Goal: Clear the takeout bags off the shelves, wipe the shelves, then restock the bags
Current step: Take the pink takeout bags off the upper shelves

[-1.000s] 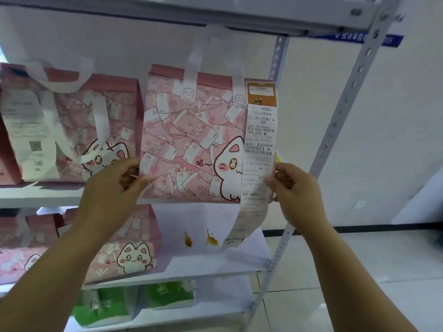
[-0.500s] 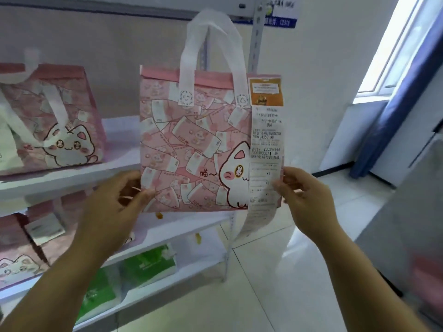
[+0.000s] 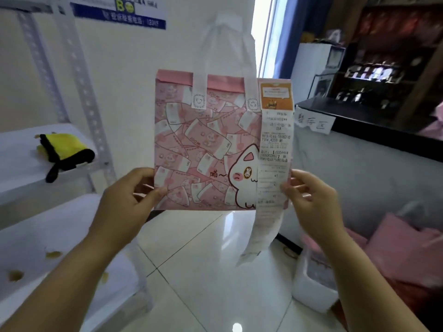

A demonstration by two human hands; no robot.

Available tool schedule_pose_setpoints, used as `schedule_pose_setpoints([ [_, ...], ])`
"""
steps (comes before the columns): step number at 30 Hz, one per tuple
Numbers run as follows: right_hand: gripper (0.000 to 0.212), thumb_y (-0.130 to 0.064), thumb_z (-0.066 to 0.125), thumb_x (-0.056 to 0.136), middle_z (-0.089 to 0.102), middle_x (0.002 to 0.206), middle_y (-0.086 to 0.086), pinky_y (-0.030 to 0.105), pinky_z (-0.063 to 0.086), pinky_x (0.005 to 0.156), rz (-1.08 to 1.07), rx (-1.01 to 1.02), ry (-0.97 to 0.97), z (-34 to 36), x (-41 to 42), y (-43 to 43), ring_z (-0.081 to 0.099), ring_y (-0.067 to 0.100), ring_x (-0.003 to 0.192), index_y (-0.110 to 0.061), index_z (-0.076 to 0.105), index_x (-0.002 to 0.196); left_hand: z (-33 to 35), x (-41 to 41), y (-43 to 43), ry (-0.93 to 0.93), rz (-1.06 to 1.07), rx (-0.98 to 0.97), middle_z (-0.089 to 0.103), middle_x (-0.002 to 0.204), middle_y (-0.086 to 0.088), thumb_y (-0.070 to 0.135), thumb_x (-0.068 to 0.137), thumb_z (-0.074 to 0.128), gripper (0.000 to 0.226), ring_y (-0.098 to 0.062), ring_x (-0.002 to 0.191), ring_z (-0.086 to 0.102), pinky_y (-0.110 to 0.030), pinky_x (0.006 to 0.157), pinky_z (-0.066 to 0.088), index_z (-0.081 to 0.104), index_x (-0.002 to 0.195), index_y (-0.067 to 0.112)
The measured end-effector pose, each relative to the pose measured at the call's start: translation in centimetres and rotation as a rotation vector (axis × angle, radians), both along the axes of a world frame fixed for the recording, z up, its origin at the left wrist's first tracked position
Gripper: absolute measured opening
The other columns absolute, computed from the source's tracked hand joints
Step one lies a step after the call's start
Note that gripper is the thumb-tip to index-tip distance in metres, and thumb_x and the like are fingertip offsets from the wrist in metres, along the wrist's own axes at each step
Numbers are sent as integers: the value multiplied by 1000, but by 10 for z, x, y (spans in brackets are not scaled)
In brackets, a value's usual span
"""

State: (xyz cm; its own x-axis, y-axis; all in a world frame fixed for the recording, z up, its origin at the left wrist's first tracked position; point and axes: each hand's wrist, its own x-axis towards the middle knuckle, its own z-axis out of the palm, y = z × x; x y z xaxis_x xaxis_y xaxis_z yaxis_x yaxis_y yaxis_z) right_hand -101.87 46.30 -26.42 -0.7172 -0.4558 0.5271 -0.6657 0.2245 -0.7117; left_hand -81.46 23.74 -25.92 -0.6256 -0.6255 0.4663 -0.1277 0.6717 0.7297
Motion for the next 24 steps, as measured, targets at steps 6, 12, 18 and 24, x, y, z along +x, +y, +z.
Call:
schedule_pose_setpoints([
  [6, 24, -18, 62, 87, 65, 90, -14, 12, 52, 61, -119, 19, 44, 5, -120, 53, 63, 2, 74, -25, 62, 110, -5, -153, 28, 31, -85, 13, 62, 89, 18, 22, 84, 65, 20, -2, 81, 59, -13, 60, 42, 58, 103, 27],
  [12, 24, -13, 62, 87, 66, 93, -3, 4, 47, 57, -194, 21, 51, 13, -223, 80, 63, 3, 76, -12, 64, 111, -2, -278, 43, 9, -159, 0, 62, 87, 12, 23, 83, 66, 22, 0, 79, 59, -14, 59, 42, 60, 105, 24],
  [18, 23, -12, 63, 87, 67, 88, -9, 5, 45, 54, -261, -3, 37, 19, -314, 70, 63, 3, 69, -27, 62, 104, 5, -387, 23, 3, -221, -19, 62, 86, 11, 24, 83, 67, 24, 1, 80, 59, -14, 59, 43, 60, 106, 23],
  [24, 19, -13, 62, 88, 66, 86, -13, 9, 48, 58, -373, 7, 82, 32, -404, 45, 62, 3, 70, -25, 64, 103, 19, -508, -15, 21, -324, -41, 64, 89, 6, 26, 82, 68, 30, -1, 78, 59, -14, 59, 43, 61, 110, 20],
])
